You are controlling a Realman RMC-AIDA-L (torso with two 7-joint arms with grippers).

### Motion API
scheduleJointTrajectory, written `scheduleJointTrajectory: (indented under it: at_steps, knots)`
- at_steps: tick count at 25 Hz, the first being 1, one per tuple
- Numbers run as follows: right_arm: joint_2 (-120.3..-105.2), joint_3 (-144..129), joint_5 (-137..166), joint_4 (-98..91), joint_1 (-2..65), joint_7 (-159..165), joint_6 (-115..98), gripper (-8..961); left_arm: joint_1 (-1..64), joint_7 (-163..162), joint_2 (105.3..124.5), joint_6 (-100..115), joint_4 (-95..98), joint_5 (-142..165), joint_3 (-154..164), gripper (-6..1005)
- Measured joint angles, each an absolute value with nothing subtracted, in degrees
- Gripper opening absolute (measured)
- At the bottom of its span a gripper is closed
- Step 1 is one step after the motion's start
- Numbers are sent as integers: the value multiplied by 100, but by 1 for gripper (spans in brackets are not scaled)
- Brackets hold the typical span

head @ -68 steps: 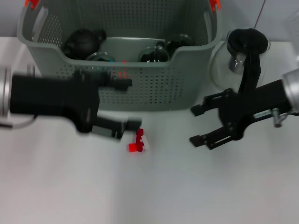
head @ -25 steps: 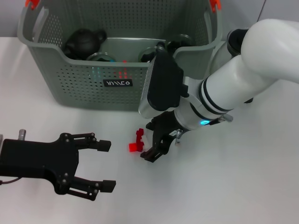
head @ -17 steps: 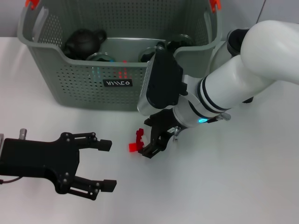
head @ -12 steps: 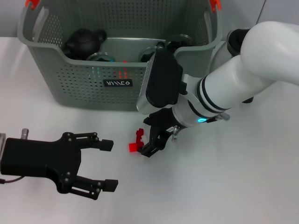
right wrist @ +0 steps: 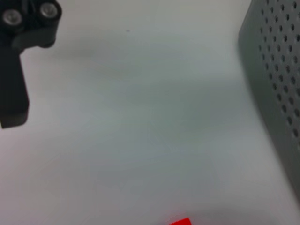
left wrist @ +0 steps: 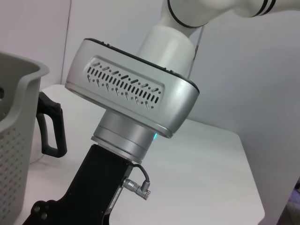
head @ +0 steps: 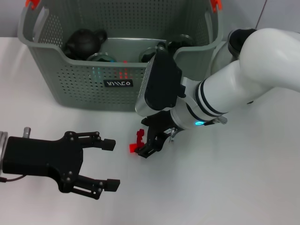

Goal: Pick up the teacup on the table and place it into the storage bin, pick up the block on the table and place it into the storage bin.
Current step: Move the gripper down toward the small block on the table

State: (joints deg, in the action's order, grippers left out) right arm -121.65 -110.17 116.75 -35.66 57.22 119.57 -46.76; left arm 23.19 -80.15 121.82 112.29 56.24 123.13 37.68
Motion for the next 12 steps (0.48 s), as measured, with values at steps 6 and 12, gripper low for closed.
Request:
scheduleJointTrajectory:
  at_steps: [6, 12]
  knots:
    - [-12168, -11042, 11611, -3560, 5696, 11953, -4560, 878, 2338, -8015, 12182, 11229, 5625, 12313, 3758, 947]
    - [-12165, -11143, 11500, -3515, 5673, 11928, -4420, 877, 2338, -8015, 12182, 11228, 5625, 12313, 3753, 946]
